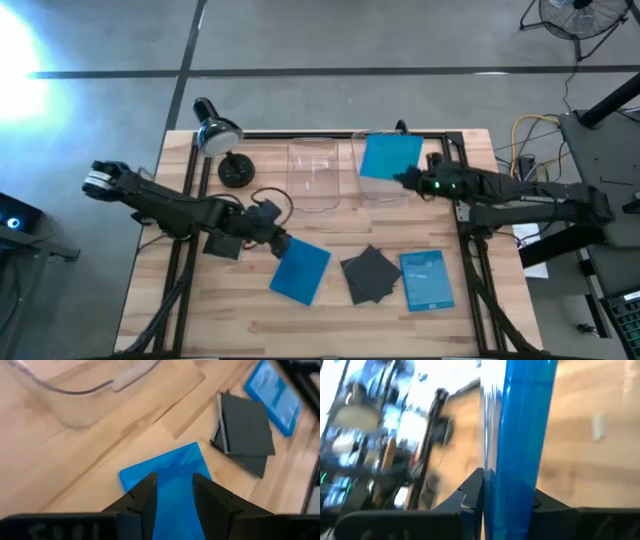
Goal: Pick & place jewel cases by type
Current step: Put the blue CD case into the right transparent bin
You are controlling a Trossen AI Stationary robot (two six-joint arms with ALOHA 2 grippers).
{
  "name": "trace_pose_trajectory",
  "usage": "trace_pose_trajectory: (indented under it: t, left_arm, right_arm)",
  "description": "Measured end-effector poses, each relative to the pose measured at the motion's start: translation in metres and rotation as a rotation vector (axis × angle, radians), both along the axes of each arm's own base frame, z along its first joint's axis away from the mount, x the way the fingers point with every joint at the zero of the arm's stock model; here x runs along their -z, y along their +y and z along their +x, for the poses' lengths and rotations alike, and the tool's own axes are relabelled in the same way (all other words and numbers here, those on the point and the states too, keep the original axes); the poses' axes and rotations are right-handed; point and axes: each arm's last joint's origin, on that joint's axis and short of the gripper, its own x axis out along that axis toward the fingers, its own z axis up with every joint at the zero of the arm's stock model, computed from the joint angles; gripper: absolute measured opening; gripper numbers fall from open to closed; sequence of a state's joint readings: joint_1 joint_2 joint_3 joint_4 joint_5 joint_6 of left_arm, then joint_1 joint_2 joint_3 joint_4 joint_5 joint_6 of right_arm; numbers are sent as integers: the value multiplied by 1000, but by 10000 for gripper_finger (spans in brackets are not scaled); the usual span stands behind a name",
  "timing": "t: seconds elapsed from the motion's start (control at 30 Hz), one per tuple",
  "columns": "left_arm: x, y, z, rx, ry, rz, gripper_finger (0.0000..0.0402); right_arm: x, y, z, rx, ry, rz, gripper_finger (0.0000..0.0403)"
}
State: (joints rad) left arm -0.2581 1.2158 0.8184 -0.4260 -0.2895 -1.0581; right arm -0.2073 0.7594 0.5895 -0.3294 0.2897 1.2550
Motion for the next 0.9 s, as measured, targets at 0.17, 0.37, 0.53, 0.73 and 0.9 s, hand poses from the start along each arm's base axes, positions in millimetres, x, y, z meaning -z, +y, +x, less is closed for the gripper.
trace_pose_trajectory:
  t: [0.17,0.37,0.53,0.73,0.9]
  left_arm:
    - [2,5,-17,-21,-28,-1,105]
    - [7,9,-29,-12,-30,17,105]
    - [11,10,-33,-12,-19,20,105]
    - [15,10,-35,-9,-8,25,105]
    - [17,11,-35,-9,-3,27,105]
  right_arm:
    - [11,-23,4,-60,157,45,47]
    - [34,-46,14,-91,306,146,47]
    - [39,-62,27,-121,311,224,47]
    - [27,-71,40,-186,316,209,48]
    - [16,-72,42,-215,360,212,48]
